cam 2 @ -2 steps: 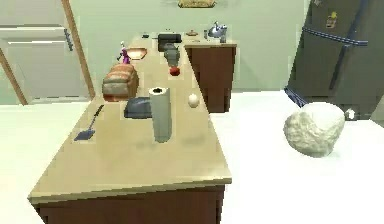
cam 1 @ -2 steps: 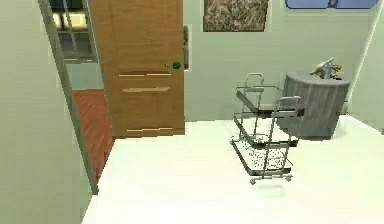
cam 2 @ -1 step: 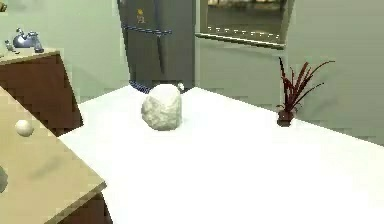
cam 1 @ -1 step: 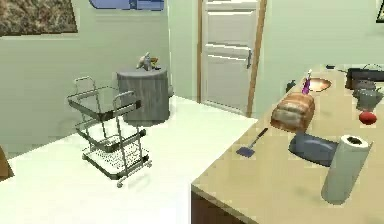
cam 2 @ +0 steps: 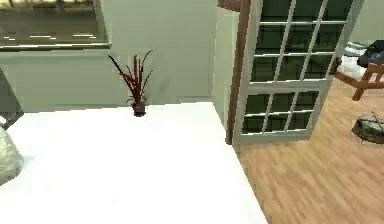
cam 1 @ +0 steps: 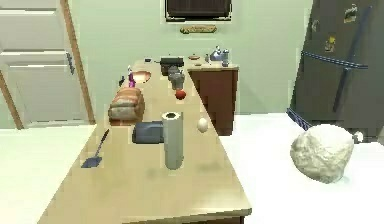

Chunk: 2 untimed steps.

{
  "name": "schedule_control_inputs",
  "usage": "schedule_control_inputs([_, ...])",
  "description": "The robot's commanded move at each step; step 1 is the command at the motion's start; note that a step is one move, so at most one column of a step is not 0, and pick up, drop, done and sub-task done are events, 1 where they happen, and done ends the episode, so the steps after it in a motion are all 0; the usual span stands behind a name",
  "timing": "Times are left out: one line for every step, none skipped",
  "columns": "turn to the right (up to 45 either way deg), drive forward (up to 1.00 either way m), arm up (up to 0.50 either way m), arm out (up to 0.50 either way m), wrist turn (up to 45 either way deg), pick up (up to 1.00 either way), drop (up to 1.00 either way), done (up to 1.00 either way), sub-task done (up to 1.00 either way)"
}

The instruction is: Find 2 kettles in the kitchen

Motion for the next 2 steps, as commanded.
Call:
schedule_control_inputs([45.0,0.0,0.0,0.0,0.0,0.0,0.0,0.0,0.0])
schedule_control_inputs([18.0,0.0,0.0,0.0,0.0,0.0,0.0,0.0,0.0])
